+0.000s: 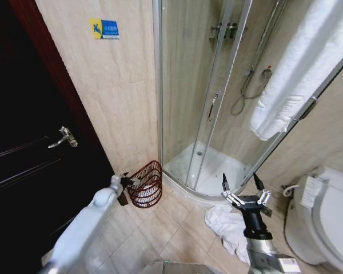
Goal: Discard the used towel into the hamper.
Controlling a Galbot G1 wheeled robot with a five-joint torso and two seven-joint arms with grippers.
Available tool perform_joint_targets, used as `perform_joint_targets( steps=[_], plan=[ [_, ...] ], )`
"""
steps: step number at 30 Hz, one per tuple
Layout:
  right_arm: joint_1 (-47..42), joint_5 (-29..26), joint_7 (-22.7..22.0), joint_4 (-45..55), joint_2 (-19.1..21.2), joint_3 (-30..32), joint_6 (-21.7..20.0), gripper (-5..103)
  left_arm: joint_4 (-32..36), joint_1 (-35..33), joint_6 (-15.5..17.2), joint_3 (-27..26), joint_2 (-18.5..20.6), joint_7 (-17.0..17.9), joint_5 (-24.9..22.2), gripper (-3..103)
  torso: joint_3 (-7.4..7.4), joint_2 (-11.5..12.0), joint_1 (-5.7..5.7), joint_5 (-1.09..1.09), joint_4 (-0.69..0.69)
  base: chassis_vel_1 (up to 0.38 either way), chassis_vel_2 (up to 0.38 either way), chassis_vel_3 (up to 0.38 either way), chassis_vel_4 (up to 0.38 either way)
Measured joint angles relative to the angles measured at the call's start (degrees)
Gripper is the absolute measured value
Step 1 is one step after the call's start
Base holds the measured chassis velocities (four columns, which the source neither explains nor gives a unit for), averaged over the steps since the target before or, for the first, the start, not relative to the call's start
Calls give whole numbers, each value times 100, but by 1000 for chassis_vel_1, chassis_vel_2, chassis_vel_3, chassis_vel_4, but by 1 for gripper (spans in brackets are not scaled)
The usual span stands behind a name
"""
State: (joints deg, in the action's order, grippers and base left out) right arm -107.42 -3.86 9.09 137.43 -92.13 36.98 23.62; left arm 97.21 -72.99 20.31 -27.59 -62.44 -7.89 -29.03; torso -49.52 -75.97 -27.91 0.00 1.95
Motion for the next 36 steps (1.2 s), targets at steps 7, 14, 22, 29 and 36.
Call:
perform_joint_targets(
  steps=[7,14,22,29,36],
  plan=[
    [71,-84,-39,173,-1,-1,-163,100,1649,-1467,-112,-1096,-1083,-143,469,100,0,0,0,0,-4,0,0,0,0],
    [170,-268,-178,571,11,32,-524,100,3128,-2455,-403,-1577,-2053,-262,1215,100,1,0,1,0,-5,0,0,0,0],
    [348,-540,-246,599,132,36,-895,100,4475,-3042,-380,-1386,-2993,-325,1826,100,0,0,-1,-2,-4,0,0,0,0],
    [432,-676,-276,597,174,38,-1043,100,4689,-3324,-437,-1010,-3006,-330,2078,100,-1,0,-1,-1,-4,0,0,0,0],
    [469,-777,-308,591,193,115,-1155,100,4667,-3532,-613,-533,-2990,-370,2484,100,0,1,-1,-1,-4,0,0,0,0]
  ],
)
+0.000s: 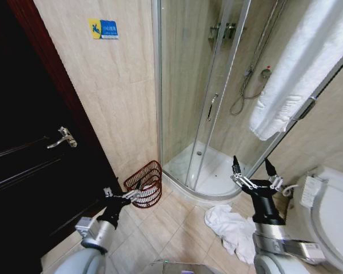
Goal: Discard the used towel into the hamper.
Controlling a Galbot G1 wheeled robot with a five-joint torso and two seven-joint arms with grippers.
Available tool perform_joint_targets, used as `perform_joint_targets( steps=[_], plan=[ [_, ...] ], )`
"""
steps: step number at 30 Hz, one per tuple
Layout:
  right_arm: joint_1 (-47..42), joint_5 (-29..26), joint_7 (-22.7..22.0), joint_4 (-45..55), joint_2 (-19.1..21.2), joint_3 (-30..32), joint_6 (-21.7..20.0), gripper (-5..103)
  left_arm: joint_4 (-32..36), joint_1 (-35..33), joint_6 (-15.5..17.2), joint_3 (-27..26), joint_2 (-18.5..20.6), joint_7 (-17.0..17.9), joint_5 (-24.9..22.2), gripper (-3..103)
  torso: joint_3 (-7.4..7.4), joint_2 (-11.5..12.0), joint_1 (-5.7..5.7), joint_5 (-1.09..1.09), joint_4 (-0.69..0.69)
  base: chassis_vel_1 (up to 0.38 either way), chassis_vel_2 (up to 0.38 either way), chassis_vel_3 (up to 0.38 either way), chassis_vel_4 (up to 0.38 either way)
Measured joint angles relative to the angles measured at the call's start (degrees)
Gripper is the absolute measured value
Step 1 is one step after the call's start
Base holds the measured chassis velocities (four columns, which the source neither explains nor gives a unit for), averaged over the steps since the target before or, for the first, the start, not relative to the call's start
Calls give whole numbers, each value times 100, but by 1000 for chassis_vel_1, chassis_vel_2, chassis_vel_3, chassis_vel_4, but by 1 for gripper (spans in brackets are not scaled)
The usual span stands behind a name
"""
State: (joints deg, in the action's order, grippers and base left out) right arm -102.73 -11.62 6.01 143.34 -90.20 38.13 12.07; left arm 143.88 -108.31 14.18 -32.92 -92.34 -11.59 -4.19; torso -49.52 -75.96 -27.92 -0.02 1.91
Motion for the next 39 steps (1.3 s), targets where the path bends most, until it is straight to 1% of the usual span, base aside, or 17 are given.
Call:
perform_joint_targets(
  steps=[5,9,11,13,14,15,16,18,19,20,23,24,27,29,32,39],
  plan=[
    [-8,-10,3,-2,25,14,-28,100,-18,0,-13,30,5,-3,26,100,0,0,0,0,0,0,0,0,0],
    [-10,-34,-13,-4,115,129,26,100,-30,7,-14,31,10,-5,26,100,0,0,0,1,0,0,0,0,0],
    [-10,-70,-79,-5,218,241,92,100,-35,12,-14,30,13,-5,26,100,0,0,0,1,0,0,0,0,0],
    [-13,-172,-242,-6,391,439,174,100,-42,16,-14,28,14,-6,23,100,0,0,0,1,0,0,0,0,0],
    [-13,-172,-242,-6,391,439,174,100,-42,16,-14,28,14,-6,23,100,0,0,0,1,0,0,0,0,0],
    [-11,-233,-305,-6,473,624,219,100,-44,19,-14,27,15,-6,21,100,0,0,0,0,1,0,0,0,0],
    [-10,-248,-313,-7,485,666,226,100,-45,19,-14,26,16,-6,21,100,0,0,0,1,1,0,0,0,0],
    [70,-592,-361,-7,659,1371,302,100,-49,22,-14,25,17,-7,16,100,0,0,0,1,0,0,0,0,0],
    [96,-712,-367,-8,712,1562,302,100,-50,23,-14,24,17,-7,15,100,0,0,0,0,0,0,0,0,0],
    [96,-712,-367,-8,712,1562,302,100,-50,23,-14,24,17,-7,15,100,0,0,0,0,0,0,0,0,0],
    [143,-1256,-379,-8,934,2190,269,100,-54,26,-14,22,18,-7,12,100,0,0,0,1,0,0,0,0,0],
    [143,-1256,-379,-8,934,2190,269,100,-54,26,-14,22,18,-7,12,100,0,0,0,1,0,0,0,0,0],
    [216,-1748,-396,-10,1160,2757,210,100,-56,27,-14,20,20,-7,8,100,0,0,0,0,0,0,0,0,0],
    [238,-1812,-415,-9,1203,2859,210,100,-56,28,-14,21,19,-7,7,100,0,0,0,1,1,0,0,0,0],
    [301,-1944,-559,-9,1335,3274,222,100,-59,30,-14,20,20,-6,4,100,0,0,0,2,1,0,0,0,0],
    [252,-2208,-571,-10,1363,3654,249,100,-62,30,-13,20,20,-5,1,100,0,0,0,1,0,-66,-67,64,65]
  ],
)
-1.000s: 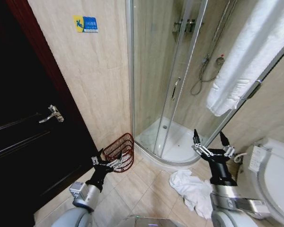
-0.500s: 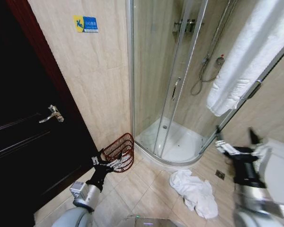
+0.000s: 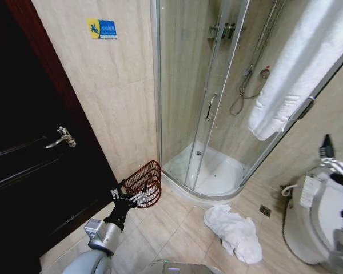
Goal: Discard the used towel into the hamper.
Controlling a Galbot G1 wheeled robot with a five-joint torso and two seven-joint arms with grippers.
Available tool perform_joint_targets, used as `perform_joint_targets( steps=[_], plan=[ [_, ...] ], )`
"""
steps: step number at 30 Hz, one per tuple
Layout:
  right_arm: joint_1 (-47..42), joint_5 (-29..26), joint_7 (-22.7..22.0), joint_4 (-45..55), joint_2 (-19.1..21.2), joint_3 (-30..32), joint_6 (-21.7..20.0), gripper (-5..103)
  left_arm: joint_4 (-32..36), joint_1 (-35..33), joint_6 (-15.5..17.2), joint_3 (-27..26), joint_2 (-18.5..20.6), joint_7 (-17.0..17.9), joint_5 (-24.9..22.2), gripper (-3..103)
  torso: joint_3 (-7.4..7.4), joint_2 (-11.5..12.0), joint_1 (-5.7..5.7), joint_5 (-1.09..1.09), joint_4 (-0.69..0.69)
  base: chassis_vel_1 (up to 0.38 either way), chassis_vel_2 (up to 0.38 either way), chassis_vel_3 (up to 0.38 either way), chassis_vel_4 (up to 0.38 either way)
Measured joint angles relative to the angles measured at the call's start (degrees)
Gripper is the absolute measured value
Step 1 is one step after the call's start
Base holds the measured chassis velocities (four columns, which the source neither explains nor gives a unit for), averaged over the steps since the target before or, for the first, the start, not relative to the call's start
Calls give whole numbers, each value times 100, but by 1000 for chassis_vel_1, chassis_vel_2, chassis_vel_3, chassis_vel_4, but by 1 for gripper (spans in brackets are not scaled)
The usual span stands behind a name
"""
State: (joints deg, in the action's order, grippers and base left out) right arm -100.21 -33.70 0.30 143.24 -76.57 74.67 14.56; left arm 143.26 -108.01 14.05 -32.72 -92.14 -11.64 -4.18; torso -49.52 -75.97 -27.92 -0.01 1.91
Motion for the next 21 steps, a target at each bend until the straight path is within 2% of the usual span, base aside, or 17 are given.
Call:
perform_joint_targets(
  steps=[5,16,18,21],
  plan=[
    [65,-225,7,0,233,201,-45,100,-1,0,2,0,0,0,-1,100,0,0,0,0,0,-130,-135,132,130],
    [286,-379,119,-1,520,235,14,100,-1,0,5,0,-1,0,-2,100,0,0,0,-1,-1,-166,-159,161,157],
    [396,-401,147,-1,588,217,39,100,-1,0,5,1,-1,0,-2,100,0,0,0,-2,-1,-88,-103,78,47],
    [1012,-428,69,-23,816,59,51,100,-2,0,5,-1,1,0,-2,100,0,0,0,1,4,-18,-26,10,0]
  ],
)
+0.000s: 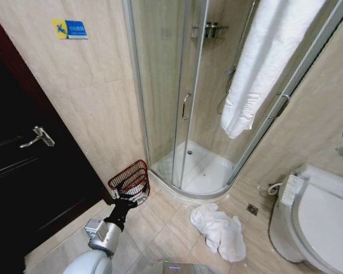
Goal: Discard the used towel into the hamper.
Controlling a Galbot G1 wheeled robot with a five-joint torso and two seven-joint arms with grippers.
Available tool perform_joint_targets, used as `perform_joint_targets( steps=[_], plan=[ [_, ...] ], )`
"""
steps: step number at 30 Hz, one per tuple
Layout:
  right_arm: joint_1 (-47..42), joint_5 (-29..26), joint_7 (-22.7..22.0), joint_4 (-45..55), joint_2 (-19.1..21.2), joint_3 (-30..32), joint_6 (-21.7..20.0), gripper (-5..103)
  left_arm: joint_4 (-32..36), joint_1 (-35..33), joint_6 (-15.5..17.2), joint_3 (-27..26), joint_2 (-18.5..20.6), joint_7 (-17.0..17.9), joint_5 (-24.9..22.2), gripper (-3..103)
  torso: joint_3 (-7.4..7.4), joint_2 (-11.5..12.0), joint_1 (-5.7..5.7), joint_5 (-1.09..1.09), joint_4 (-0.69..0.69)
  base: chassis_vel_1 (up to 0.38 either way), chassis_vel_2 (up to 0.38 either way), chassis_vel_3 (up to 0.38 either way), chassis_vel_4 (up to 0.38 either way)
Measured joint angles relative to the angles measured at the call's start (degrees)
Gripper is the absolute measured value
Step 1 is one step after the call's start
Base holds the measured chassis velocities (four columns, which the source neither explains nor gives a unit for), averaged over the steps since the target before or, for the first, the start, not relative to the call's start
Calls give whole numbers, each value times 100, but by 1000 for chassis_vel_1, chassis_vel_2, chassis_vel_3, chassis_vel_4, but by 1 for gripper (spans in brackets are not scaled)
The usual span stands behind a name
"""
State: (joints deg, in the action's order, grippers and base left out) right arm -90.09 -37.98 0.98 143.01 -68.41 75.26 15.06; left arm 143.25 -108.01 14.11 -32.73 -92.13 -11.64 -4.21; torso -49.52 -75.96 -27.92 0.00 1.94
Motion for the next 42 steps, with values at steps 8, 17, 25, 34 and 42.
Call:
perform_joint_targets(
  steps=[8,17,25,34,42],
  plan=[
    [623,-362,-37,-442,517,87,-120,100,0,1,0,-1,2,0,0,100,0,0,0,1,-4,30,30,-5,1],
    [1451,-490,-143,-1092,1255,-147,-436,100,0,1,0,0,-1,0,0,100,0,0,0,-2,-3,37,27,45,45],
    [2462,-715,-36,-1957,1991,-649,-805,100,-1,1,0,0,0,1,0,100,0,0,0,2,-4,82,81,84,80],
    [3585,-96,-56,-2731,2500,-1488,-1202,100,-1,1,0,0,0,1,0,100,-1,1,-1,-1,-3,117,121,111,118],
    [4392,434,-110,-3441,3015,-1644,-1359,100,-1,1,0,0,0,1,0,100,0,0,-1,1,-4,72,71,76,79]
  ],
)
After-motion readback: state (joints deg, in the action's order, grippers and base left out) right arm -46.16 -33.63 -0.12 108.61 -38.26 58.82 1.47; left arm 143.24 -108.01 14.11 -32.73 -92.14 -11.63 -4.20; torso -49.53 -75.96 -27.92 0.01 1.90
